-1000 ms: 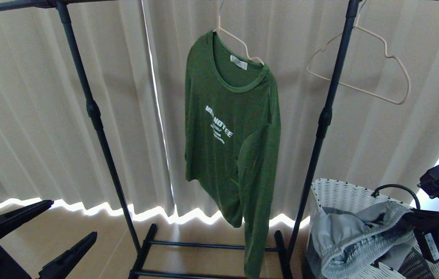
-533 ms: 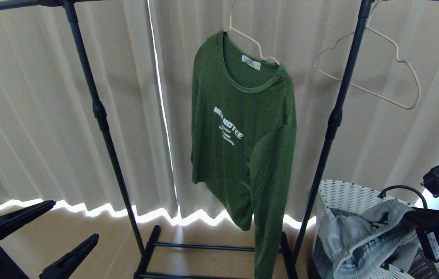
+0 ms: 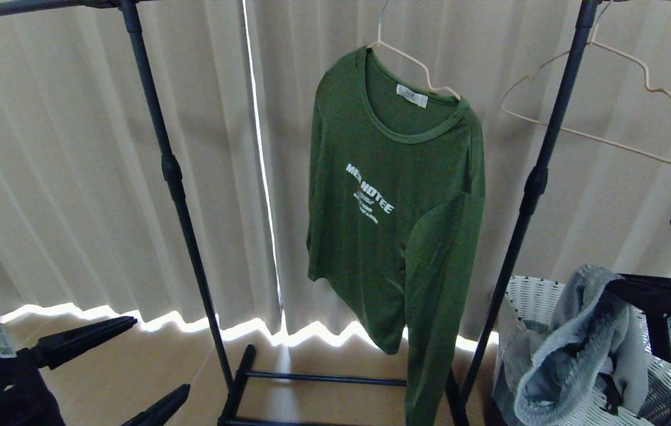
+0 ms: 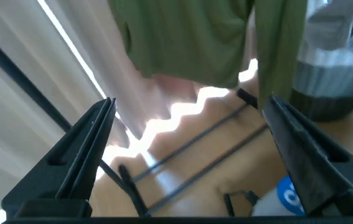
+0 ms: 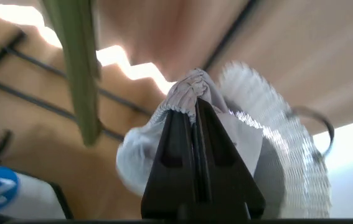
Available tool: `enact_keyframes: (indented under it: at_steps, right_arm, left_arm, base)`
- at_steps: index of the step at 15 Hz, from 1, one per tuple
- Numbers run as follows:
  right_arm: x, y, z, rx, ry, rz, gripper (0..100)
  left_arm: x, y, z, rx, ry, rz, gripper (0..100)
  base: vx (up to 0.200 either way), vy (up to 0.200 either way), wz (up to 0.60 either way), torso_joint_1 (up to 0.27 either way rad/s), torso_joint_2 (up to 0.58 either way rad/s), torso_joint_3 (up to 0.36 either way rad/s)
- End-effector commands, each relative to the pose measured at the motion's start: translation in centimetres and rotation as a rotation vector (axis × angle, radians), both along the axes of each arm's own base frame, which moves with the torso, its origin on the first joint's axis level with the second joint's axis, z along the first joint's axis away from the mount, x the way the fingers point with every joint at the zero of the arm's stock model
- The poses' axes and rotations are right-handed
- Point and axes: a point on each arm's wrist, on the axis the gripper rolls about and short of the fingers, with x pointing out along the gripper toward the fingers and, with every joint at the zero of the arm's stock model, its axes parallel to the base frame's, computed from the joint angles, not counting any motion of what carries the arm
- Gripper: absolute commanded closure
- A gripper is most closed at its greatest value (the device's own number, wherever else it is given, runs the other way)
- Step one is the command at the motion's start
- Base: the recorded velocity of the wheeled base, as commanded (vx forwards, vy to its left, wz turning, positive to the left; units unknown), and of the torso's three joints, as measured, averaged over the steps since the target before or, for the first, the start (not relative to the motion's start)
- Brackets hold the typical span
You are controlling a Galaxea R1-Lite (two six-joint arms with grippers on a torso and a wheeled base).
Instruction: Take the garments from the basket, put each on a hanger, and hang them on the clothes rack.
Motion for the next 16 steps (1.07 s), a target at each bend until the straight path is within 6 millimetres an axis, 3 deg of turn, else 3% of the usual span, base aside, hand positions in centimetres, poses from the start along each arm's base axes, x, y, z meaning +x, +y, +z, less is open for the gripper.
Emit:
enact_keyframes:
  at_steps: [1,4,8,13,16]
  right_arm:
    - [0.0,1.7,2.6,0.039,-0.075,0.127,100]
    - [-0.7,4.4,5.6,0.086,-0.159,0.290,100]
    - [-1.6,6.2,7.7,0.137,-0.221,0.409,100]
    - [-1.9,6.7,8.9,0.204,-0.279,0.493,100]
    - [-2.3,7.1,9.2,0.238,-0.284,0.535,100]
  left_arm:
    - [1.5,-1.8,0.5,0.007,0.031,-0.088,0]
    - [3.4,-5.3,2.3,-0.025,0.042,-0.220,0]
    - [4.5,-11.2,3.2,-0.111,0.156,-0.363,0]
    - [6.1,-18.0,1.5,-0.111,0.271,-0.286,0]
    - [7.0,-23.4,0.2,-0.168,0.347,-0.250,0]
  base:
    - [0.000,0.000,0.00,0.000,0.00,0.000]
    - [0.000,0.000,0.00,0.000,0.00,0.000]
    - [0.000,0.000,0.00,0.000,0.00,0.000]
    - [0.000,0.000,0.00,0.000,0.00,0.000]
    - [0.000,0.000,0.00,0.000,0.00,0.000]
